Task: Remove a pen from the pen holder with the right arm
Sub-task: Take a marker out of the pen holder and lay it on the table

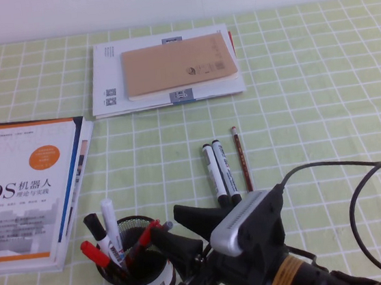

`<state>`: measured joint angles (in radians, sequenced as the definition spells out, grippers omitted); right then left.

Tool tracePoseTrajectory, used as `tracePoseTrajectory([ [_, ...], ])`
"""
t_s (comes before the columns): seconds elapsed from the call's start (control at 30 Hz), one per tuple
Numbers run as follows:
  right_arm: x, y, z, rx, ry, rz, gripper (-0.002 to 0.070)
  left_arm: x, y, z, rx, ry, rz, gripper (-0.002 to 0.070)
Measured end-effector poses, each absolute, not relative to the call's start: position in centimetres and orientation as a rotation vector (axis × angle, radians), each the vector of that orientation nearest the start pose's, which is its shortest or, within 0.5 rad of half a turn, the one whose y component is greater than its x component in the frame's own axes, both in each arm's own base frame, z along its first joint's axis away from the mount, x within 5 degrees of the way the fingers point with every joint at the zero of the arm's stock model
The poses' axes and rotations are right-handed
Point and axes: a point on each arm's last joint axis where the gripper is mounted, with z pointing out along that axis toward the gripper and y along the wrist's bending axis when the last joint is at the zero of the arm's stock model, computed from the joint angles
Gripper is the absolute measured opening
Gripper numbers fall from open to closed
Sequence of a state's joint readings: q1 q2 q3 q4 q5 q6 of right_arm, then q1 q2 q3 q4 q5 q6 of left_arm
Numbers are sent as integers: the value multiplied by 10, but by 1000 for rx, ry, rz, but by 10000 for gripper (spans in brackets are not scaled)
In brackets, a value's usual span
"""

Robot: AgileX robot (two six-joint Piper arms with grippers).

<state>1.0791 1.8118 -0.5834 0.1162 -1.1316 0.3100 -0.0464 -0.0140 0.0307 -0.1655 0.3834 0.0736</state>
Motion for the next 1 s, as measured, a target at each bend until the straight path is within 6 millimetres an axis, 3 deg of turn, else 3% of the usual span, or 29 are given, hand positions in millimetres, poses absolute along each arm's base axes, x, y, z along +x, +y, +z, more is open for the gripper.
tracePoseTrajectory([
  [0.4,160,279,166,-519,1609,1026,240,52,-8,170,11,1881,-145,-8],
  [1.0,158,280,162,-554,1642,1018,169,52,-8,170,11,1881,-145,-8],
])
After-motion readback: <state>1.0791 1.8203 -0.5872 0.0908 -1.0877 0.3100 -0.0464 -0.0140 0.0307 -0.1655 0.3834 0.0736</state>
